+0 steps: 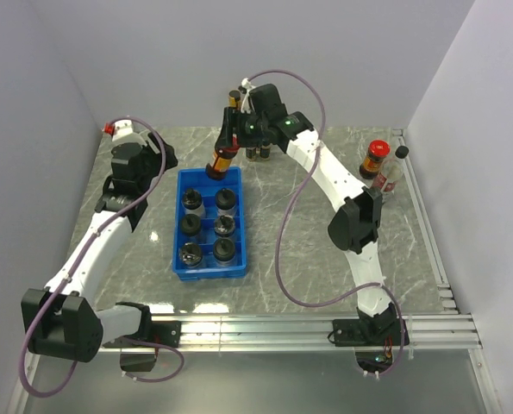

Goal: Organize the condiment bottles
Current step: Place the bottle in the storage box.

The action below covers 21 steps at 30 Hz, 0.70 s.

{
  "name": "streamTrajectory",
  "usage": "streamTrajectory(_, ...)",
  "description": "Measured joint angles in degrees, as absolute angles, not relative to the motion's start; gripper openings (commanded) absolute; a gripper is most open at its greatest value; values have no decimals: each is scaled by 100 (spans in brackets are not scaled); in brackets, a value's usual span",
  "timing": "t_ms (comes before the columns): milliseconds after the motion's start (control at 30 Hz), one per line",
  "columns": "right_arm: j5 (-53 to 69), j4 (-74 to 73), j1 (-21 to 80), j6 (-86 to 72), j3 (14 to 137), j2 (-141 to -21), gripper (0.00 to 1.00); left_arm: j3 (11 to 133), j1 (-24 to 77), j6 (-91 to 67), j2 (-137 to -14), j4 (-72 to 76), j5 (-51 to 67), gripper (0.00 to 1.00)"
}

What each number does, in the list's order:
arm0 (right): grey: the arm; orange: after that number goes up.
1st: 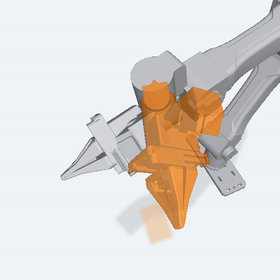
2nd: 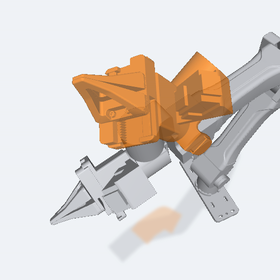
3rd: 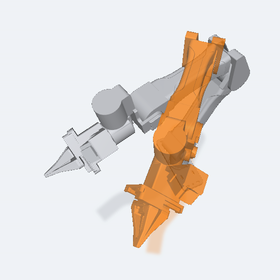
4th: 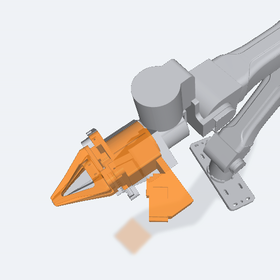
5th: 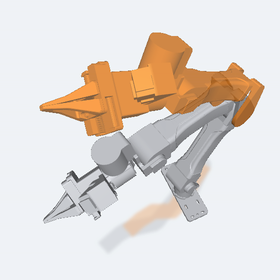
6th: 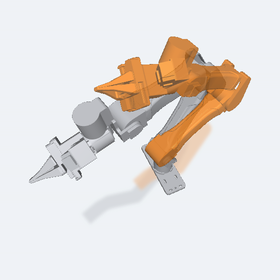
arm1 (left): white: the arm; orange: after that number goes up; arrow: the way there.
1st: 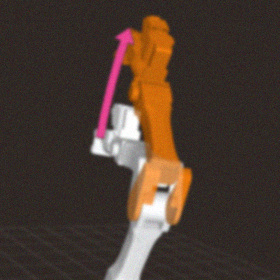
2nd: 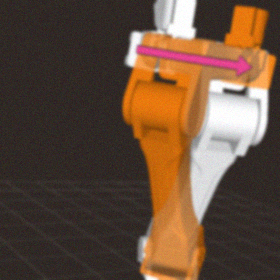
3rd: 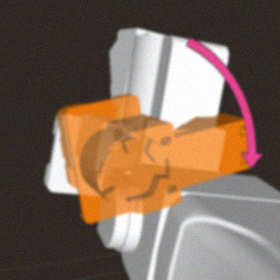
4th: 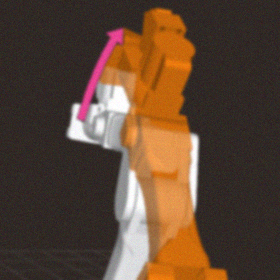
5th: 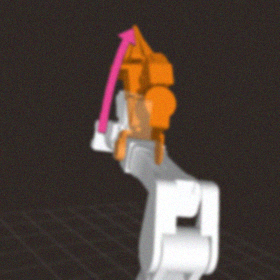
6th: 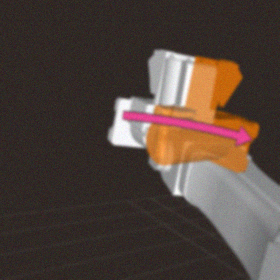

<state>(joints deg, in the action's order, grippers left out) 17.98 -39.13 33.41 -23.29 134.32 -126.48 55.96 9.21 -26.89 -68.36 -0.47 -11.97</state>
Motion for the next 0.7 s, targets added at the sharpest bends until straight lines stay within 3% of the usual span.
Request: streamTrajectory(700,548,-4165,3719,-1660,13091,-13065,0,5487,880,-2687,-6678,-73,-1293,79)
